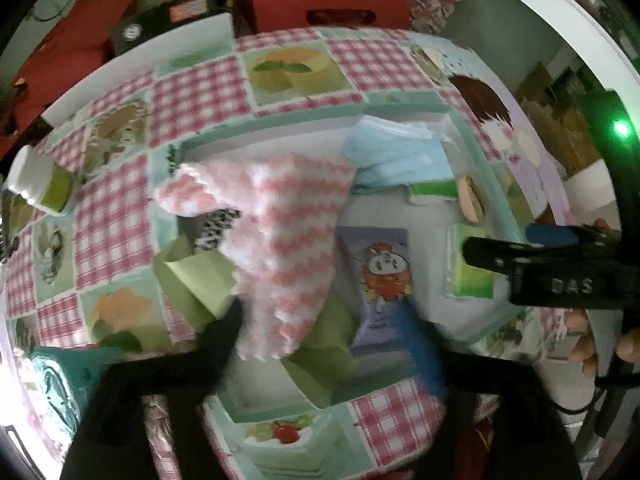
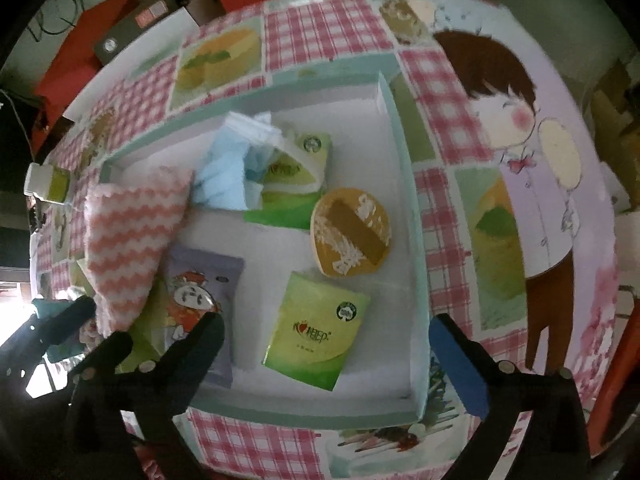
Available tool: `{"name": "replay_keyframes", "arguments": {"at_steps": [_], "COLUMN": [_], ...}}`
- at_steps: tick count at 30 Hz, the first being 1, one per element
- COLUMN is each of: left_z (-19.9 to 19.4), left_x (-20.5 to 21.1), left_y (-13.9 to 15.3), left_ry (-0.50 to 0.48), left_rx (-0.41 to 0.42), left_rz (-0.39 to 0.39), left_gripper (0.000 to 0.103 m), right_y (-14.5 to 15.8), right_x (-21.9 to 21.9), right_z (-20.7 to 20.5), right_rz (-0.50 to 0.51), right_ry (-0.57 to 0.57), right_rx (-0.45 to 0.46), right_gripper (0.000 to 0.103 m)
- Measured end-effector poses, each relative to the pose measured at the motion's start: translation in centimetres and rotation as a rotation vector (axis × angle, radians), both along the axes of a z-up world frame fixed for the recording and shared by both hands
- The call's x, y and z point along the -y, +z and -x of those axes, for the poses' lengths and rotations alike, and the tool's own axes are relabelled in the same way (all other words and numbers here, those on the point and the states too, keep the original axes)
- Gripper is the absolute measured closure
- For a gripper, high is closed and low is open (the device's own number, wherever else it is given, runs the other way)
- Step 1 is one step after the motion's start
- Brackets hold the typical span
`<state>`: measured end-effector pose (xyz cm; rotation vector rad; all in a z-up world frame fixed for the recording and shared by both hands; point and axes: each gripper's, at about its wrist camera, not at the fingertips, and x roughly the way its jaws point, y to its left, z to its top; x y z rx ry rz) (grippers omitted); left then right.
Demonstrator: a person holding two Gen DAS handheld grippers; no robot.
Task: Organize soft objects
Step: 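Move both open tools back toward the pink scrunchie and teal box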
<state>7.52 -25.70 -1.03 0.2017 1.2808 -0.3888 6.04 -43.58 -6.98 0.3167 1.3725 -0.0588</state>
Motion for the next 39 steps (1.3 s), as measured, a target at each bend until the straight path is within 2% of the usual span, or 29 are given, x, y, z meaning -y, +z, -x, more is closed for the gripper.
{"name": "replay_keyframes", "arguments": {"at_steps": [3, 7, 14, 18, 23, 27, 30, 34, 39], "left_z": [0.0, 0.2, 1.0, 1.5, 2.3, 3.0, 3.2, 3.3, 3.6], "left_x": [-0.6, -1.6, -3.3, -4.3, -5.5, -6.3, -6.9, -7.6, -8.3], "left_y": [0.5, 1.1, 1.5, 1.5, 1.7, 1.7, 1.8, 1.7, 1.3], "left_ry": [0.019, 0.038, 0.060, 0.075, 0.066, 0.074, 0.084, 0.101, 0.127], "left_rx": [0.038, 0.058, 0.084, 0.110, 0.160, 0.188, 0.213, 0.210, 0.213], "left_rz": [-0.012, 0.014, 0.030, 0.032, 0.014, 0.010, 0.005, 0.019, 0.023], "left_gripper": [0.013, 0.013, 0.013, 0.013, 0.013, 0.013, 0.013, 0.013, 0.013], "right_y": [1.1, 1.9, 3.5, 4.0, 4.2, 4.8, 5.0, 4.9, 4.8], "right_x": [0.0, -0.2, -1.6, -2.7, -4.3, -5.0, -5.5, -5.8, -5.9], "right_z": [0.5, 1.3, 3.1, 4.0, 5.0, 6.3, 6.9, 7.5, 8.4], "right_rz": [0.018, 0.037, 0.018, -0.009, 0.046, 0.049, 0.092, 0.037, 0.053], "right_ry": [-0.005, -0.010, -0.022, -0.028, -0.018, -0.027, -0.050, -0.055, -0.088], "right_rx": [0.035, 0.063, 0.146, 0.225, 0.305, 0.365, 0.380, 0.398, 0.408], "right_gripper": [0.000, 0.000, 0.000, 0.000, 0.000, 0.000, 0.000, 0.000, 0.000]}}
